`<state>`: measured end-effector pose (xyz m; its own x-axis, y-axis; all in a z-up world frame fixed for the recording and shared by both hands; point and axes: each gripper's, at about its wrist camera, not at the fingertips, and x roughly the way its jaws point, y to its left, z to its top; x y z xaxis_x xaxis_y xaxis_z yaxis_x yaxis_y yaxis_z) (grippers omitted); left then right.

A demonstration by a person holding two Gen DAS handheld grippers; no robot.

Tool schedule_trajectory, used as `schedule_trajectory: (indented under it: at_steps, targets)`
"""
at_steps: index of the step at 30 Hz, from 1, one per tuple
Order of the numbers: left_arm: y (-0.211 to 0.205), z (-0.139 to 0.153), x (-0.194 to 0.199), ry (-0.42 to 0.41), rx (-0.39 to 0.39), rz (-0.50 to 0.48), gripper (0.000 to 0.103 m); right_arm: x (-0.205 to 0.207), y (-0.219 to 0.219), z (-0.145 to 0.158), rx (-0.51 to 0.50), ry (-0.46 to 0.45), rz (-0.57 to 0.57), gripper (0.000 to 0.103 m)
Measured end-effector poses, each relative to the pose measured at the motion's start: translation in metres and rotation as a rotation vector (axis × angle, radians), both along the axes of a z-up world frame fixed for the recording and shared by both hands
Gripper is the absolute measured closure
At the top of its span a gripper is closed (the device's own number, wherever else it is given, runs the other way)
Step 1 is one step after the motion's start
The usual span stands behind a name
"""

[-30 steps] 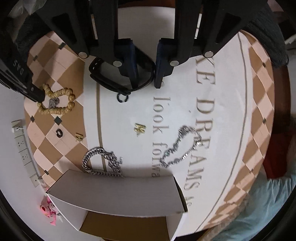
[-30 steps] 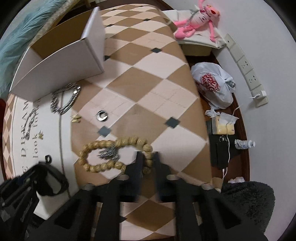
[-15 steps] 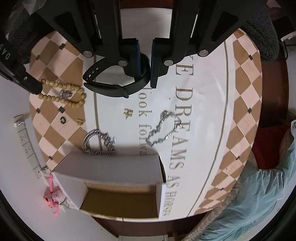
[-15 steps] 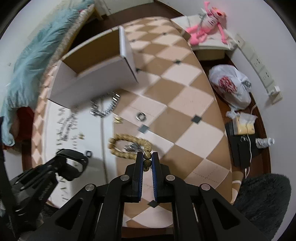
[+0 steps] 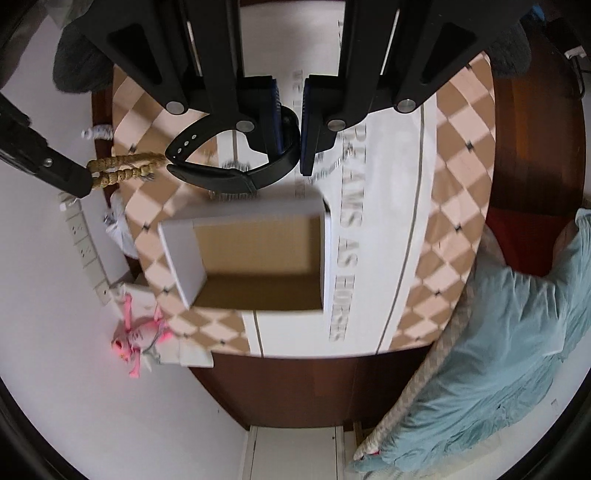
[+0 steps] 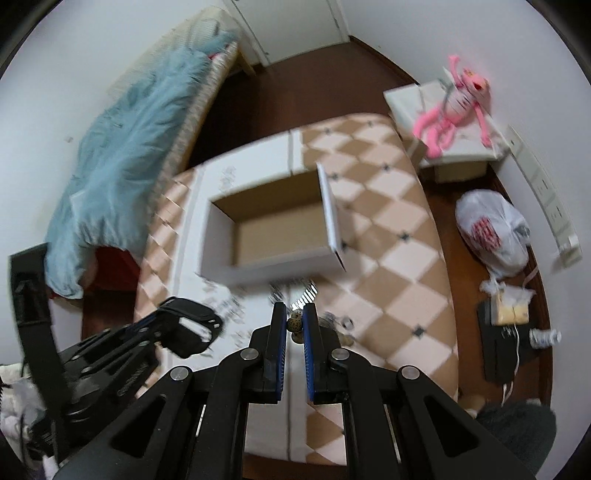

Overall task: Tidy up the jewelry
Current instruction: 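Carry watch and bead bracelet into the white box and open both tools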

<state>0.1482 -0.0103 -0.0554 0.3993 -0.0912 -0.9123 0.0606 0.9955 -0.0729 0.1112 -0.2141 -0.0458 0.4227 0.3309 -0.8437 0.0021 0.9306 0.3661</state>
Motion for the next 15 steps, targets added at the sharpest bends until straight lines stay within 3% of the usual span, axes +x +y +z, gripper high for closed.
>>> schedule_trajectory:
  at_steps: [6,15]
  targets:
    - [0.007,0.005,0.045,0.009,-0.002,-0.001,0.097,0.047,0.017,0.025,-0.006,-0.047,0.059,0.094]
    - [0.010,-0.004,0.099,0.072,-0.025,0.003,0.094,0.112,0.045,0.002,-0.056,0.021,0.106,0.094]
